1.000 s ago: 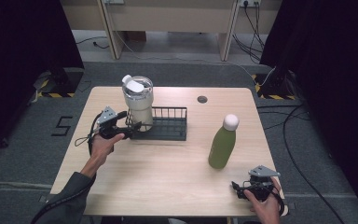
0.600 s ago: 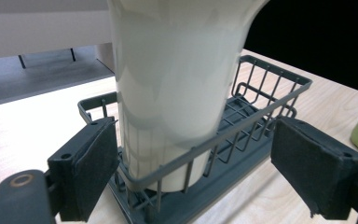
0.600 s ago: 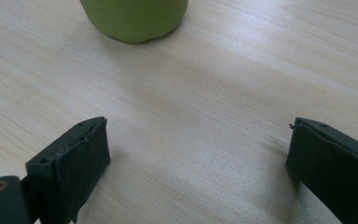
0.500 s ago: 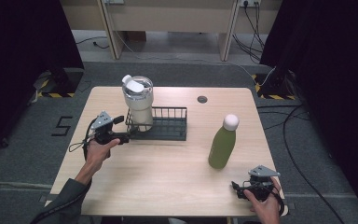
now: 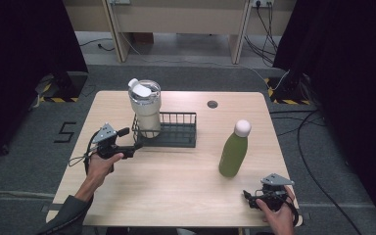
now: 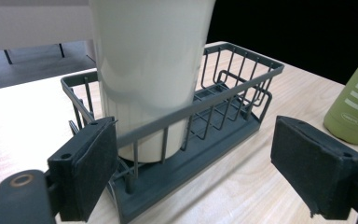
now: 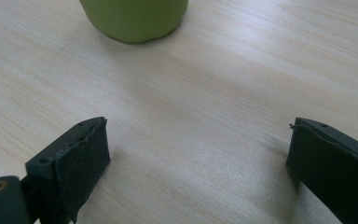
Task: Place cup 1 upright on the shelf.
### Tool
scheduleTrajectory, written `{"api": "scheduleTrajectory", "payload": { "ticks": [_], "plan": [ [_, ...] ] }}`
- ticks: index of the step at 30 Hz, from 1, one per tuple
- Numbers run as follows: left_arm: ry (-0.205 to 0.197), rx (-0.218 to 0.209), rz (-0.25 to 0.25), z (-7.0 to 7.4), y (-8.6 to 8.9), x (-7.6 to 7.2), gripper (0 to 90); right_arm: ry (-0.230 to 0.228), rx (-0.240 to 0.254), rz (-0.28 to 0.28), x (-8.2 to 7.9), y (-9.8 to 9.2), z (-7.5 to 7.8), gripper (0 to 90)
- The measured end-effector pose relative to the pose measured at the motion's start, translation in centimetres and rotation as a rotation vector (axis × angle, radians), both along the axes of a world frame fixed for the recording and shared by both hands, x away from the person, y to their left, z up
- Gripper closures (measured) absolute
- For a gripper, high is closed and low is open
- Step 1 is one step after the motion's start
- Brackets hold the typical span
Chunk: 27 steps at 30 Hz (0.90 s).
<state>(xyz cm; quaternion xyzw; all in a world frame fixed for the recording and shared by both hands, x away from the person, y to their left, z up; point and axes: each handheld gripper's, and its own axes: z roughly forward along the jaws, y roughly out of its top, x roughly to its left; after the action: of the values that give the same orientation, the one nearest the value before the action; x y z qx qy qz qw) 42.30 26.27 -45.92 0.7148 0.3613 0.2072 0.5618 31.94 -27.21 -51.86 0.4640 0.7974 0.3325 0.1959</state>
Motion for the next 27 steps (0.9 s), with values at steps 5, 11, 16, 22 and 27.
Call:
{"api": "scheduleTrajectory", "payload": {
  "ticks": [5, 11, 16, 22, 27],
  "plan": [
    [0.01, 0.002, -0.011, -0.4, 0.3, -0.7, 14.5, 0.001, 0.0, -0.001, 0.0, 0.0, 0.0, 5.9],
    [0.016, 0.001, -0.009, -0.9, 0.7, -1.5, 14.5, -0.001, 0.003, -0.001, 0.0, 0.0, 0.0, 5.9],
    [0.024, 0.015, -0.02, -1.5, 0.8, -2.3, 14.5, -0.001, 0.002, 0.0, 0.0, 0.0, 0.0, 5.9],
    [0.029, 0.033, -0.029, -2.2, 0.9, -3.2, 14.5, -0.001, 0.002, 0.0, 0.0, 0.0, 0.0, 5.9],
    [0.035, 0.051, -0.039, -2.8, 0.9, -3.9, 14.5, -0.001, 0.002, 0.0, 0.0, 0.0, 0.0, 5.9]
  ]
}}
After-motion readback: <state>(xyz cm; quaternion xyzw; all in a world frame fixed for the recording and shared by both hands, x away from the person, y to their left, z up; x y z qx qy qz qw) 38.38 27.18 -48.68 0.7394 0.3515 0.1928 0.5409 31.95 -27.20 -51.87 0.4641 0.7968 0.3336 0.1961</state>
